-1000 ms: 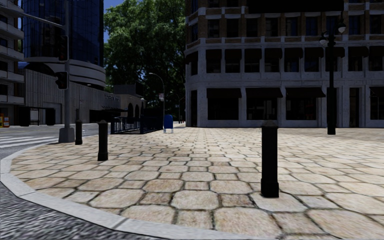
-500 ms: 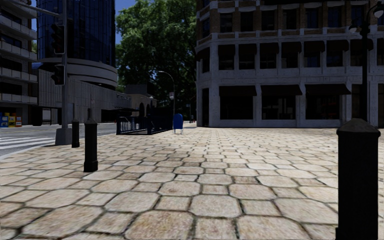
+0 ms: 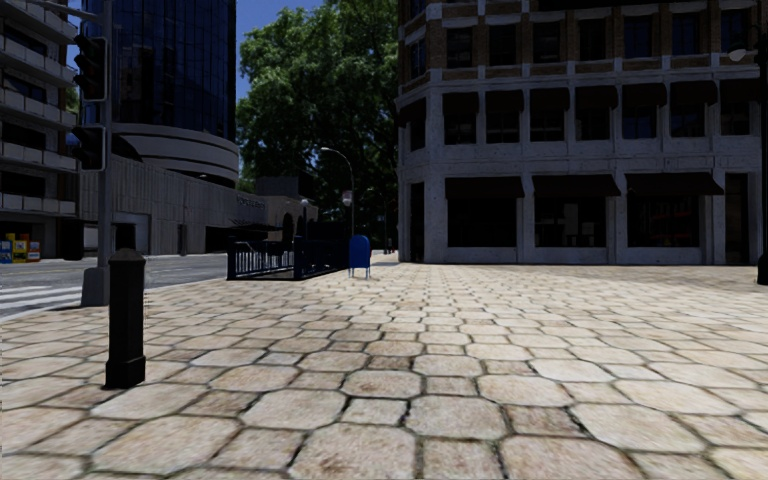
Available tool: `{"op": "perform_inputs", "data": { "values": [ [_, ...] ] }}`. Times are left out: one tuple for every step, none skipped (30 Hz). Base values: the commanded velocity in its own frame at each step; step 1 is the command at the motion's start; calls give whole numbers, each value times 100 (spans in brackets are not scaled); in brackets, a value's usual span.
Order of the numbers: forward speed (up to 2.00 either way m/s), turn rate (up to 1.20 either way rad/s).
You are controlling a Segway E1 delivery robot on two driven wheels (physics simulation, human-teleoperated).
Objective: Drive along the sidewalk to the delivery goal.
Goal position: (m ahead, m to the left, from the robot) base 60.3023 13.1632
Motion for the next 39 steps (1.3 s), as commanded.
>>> {"op": "perform_inputs", "data": {
  "values": [
    [146, 0],
    [149, 0],
    [151, 0],
    [151, 0],
    [152, 0],
    [153, 0],
    [153, 0],
    [153, 0],
    [153, 0],
    [153, 0],
    [153, 0],
    [153, 0],
    [153, 0],
    [153, 0],
    [153, 0],
    [153, 0],
    [200, 0],
    [200, 0],
    [200, 0],
    [200, 0],
    [200, 0],
    [200, 0],
    [200, 0],
    [200, 0],
    [200, 0],
    [200, 0],
    [200, 0],
    [200, 0],
    [200, 0],
    [200, 2],
    [200, 10],
    [200, 14],
    [200, 14],
    [200, 21],
    [200, 26],
    [200, 33],
    [200, 33],
    [200, 37],
    [200, 38]
  ]
}}
